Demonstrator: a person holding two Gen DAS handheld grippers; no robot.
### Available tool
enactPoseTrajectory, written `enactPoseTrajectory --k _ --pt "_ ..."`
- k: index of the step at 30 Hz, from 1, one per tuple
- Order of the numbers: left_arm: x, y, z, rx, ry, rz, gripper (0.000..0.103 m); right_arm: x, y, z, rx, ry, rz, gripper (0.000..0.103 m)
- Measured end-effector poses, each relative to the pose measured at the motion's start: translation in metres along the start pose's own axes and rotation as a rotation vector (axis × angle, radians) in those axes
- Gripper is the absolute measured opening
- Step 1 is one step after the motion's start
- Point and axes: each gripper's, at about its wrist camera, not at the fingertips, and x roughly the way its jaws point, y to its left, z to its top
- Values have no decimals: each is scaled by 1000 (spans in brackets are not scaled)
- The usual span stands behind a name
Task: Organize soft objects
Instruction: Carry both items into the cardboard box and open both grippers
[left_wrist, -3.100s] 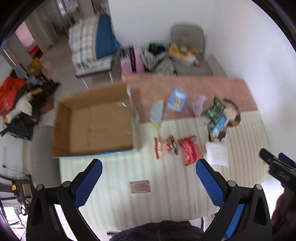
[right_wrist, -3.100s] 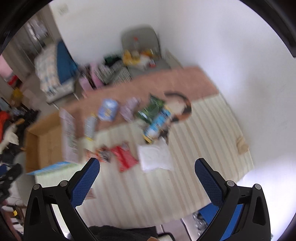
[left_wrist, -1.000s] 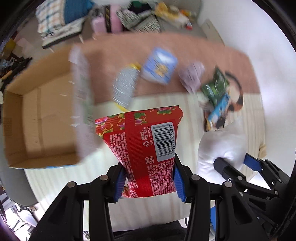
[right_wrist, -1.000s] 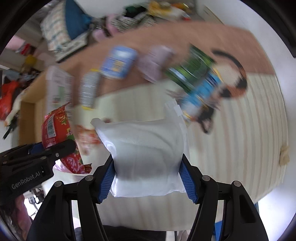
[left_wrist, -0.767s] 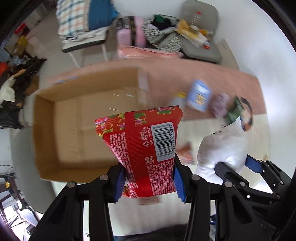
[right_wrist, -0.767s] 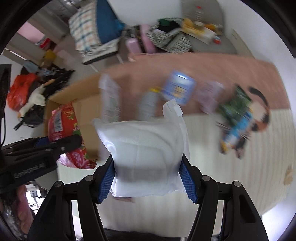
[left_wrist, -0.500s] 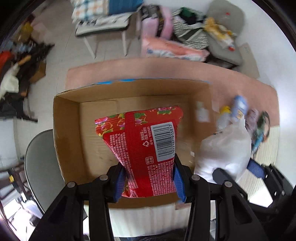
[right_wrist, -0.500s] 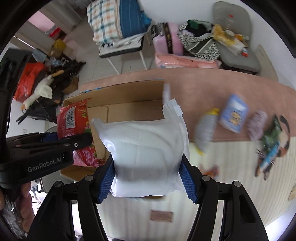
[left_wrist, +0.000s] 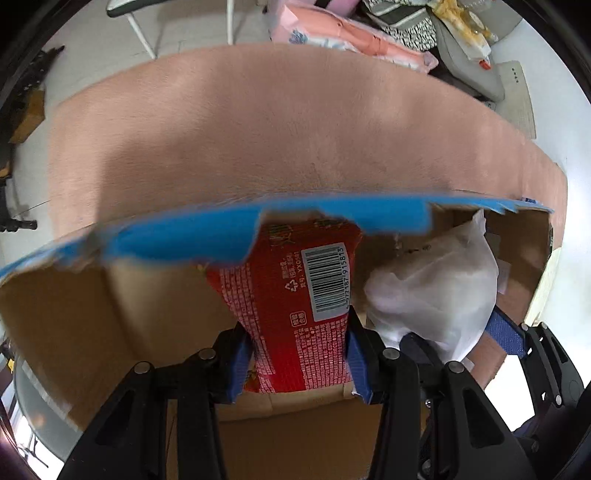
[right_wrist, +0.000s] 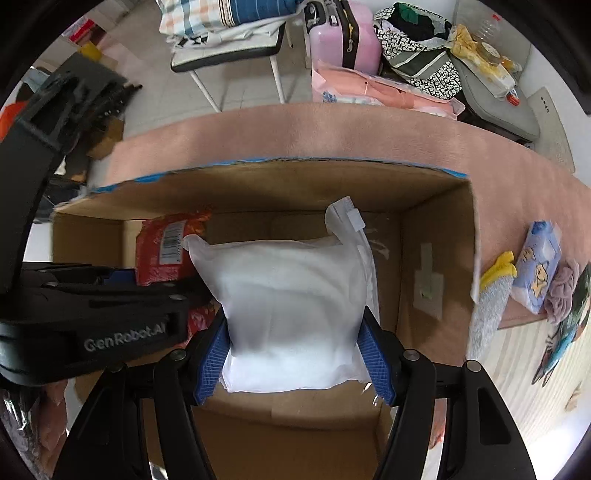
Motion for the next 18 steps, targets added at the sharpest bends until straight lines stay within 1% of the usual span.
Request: enactPoseTrajectory --k 2,4,7,8,9,10,11,12,13,14,16,18 --pt "3 1 -1 3 9 -13 41 8 0 5 -6 8 -14 69" --pt "6 2 -1 -10 18 -12 42 13 -3 7 1 16 -16 70" --pt "3 4 -5 -30 28 -18 43 18 -7 10 4 40 -4 75" --pt "-4 3 -10 -33 16 -11 44 16 -10 10 17 42 9 78" --pt "-8 4 -9 -35 5 -7 54 14 -11 10 23 39 11 81" --pt "-15 5 -13 -35 -15 -5 67 11 -11 10 24 33 11 85" --pt "-26 4 -21 -32 -40 -4 73 4 -12 9 27 21 17 90" --pt "-35 3 -27 -29 -63 2 80 -3 -13 7 32 12 19 93" --pt "-42 2 -32 -27 -80 9 90 -8 -14 5 33 8 22 95" --pt "-51 2 -40 -24 -107 23 93 -16 -15 2 33 3 31 98" --pt "-70 5 -61 -17 -163 47 98 -29 -15 -7 26 -14 22 103" --pt "-85 5 -85 -24 -217 62 100 -39 -15 -14 18 -31 7 103"
